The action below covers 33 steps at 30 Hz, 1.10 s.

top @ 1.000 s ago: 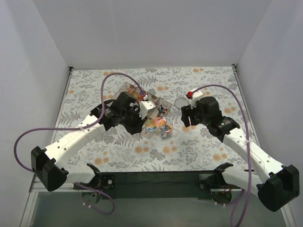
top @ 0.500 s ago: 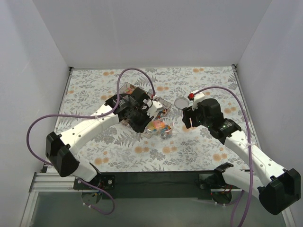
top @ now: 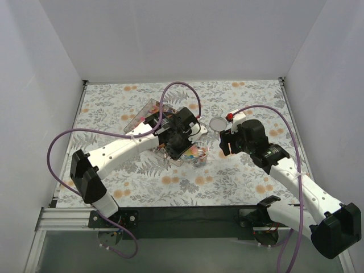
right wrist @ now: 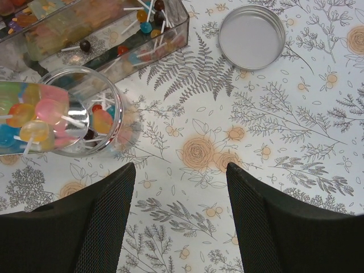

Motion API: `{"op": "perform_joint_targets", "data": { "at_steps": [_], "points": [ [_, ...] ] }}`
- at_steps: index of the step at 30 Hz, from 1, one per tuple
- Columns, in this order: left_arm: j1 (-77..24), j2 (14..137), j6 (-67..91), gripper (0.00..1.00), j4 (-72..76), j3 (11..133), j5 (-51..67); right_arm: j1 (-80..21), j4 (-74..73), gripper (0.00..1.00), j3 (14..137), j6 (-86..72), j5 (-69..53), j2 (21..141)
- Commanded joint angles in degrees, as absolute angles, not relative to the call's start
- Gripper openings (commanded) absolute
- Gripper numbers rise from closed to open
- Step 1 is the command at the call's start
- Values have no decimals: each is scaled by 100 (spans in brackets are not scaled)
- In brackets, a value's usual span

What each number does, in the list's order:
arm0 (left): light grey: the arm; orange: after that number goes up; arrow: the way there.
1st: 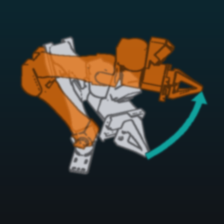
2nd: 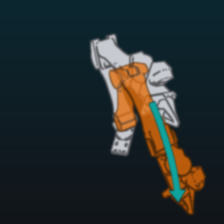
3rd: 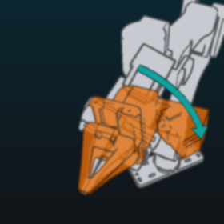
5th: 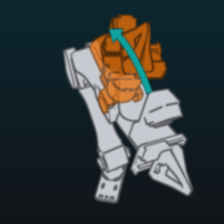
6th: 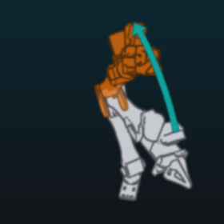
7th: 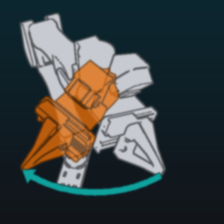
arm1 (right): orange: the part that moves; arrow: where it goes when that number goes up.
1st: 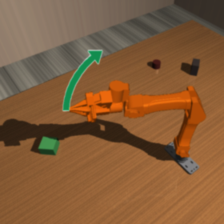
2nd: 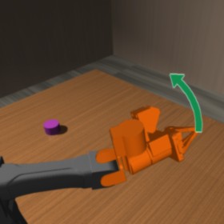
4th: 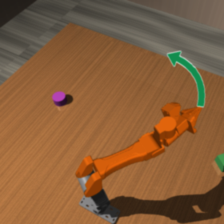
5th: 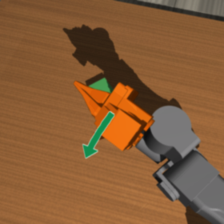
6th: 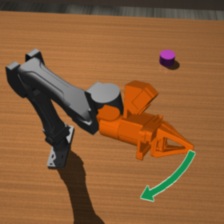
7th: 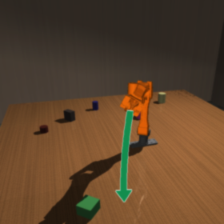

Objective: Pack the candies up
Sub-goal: Place the fake candies in the packing bottle.

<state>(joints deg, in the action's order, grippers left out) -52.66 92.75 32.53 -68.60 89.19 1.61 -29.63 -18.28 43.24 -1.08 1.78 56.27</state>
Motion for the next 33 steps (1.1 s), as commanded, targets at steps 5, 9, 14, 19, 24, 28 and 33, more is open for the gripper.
{"op": "perform_joint_targets", "data": {
  "at_steps": [5, 9, 14, 19, 24, 28, 33],
  "points": [
    [-5466, 9386, 3524, 0, -7242, 9526, -535, -2918, -1688, 72, 4315, -26, 158, 5528],
    [-5668, 9553, 3639, 0, -7400, 9800, -738, -2909, -1670, 72, 4324, -18, 114, 5546],
    [-5994, 9703, 3683, 0, -7620, 9800, -1054, -2909, -1635, 72, 4315, -18, 53, 5555],
    [-6205, 9773, 3735, 0, -7778, 9896, -1379, -2909, -1617, 72, 4272, -26, -132, 5546],
    [-6363, 9870, 3771, 0, -7866, 9993, -1617, -2900, -1582, 72, 4219, -105, -220, 5528],
    [-6530, 9949, 3788, 0, -7971, 10002, -1942, -2909, -1582, 72, 4192, -123, -255, 5502],
    [-6732, 10054, 3753, 0, -7980, 10186, -2355, -2909, -1556, 72, 4166, -158, -343, 5502]
  ]
}}
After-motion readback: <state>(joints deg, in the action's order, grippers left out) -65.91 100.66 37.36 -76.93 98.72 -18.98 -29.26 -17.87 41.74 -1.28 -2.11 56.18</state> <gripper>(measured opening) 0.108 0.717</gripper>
